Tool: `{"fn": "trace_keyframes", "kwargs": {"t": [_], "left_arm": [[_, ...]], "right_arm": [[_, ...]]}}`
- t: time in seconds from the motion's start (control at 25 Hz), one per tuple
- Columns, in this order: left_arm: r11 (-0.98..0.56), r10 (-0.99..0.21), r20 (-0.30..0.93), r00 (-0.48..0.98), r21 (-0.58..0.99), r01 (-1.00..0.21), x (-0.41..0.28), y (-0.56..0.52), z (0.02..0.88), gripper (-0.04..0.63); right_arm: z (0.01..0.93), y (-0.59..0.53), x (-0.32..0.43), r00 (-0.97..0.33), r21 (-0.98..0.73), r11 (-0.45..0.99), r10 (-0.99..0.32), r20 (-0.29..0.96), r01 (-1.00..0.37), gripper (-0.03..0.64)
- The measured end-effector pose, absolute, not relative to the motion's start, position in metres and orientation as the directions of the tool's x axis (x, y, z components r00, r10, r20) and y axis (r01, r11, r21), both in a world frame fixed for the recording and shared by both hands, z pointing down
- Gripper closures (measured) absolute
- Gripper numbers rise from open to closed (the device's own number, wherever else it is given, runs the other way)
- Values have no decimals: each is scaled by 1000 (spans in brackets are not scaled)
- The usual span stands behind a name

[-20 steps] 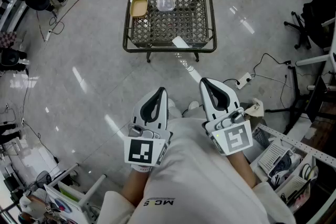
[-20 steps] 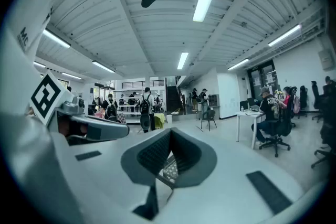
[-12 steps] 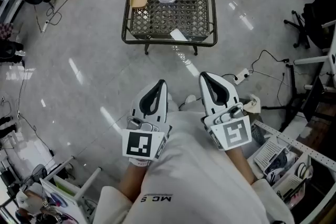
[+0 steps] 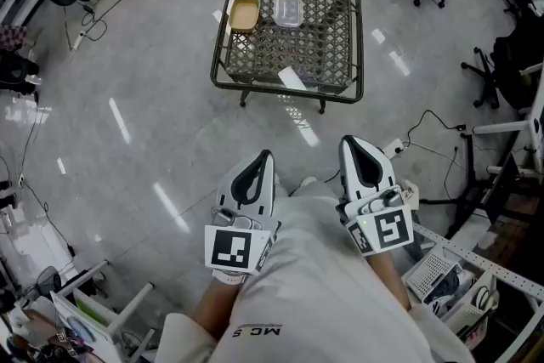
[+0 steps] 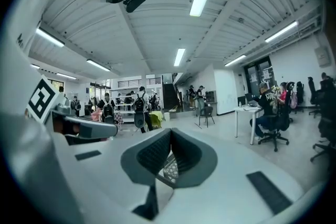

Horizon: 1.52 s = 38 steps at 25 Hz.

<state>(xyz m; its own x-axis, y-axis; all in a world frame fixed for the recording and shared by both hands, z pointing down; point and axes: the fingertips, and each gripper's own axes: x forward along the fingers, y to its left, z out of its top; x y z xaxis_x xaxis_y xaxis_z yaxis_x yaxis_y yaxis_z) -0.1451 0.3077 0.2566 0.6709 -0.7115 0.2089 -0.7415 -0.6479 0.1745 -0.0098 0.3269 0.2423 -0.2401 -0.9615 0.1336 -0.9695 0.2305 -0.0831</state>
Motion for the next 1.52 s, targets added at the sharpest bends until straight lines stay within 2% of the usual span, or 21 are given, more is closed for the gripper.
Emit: {"fn": "trace_keyframes", "kwargs": {"t": [0.24, 0.64, 1.12, 1.52], "left_arm": [[-639, -711, 231, 664, 184, -747, -161, 281, 264, 571], [-599, -728, 282, 624, 181, -780, -151, 196, 285, 571], [-569, -763, 307, 568, 98, -817, -78, 34, 258, 571], [-489, -795, 347, 498, 118, -864, -53, -22, 263, 571]], "right_arm": [[244, 304, -17, -218, -85, 208, -965, 147, -975, 598], [274, 211, -10, -281, -108, 265, -941, 186, -958, 598], [279, 37, 58, -394, -117, 378, -902, 178, -918, 598], [300, -39, 76, -493, -176, 463, -845, 209, -869, 598]]}}
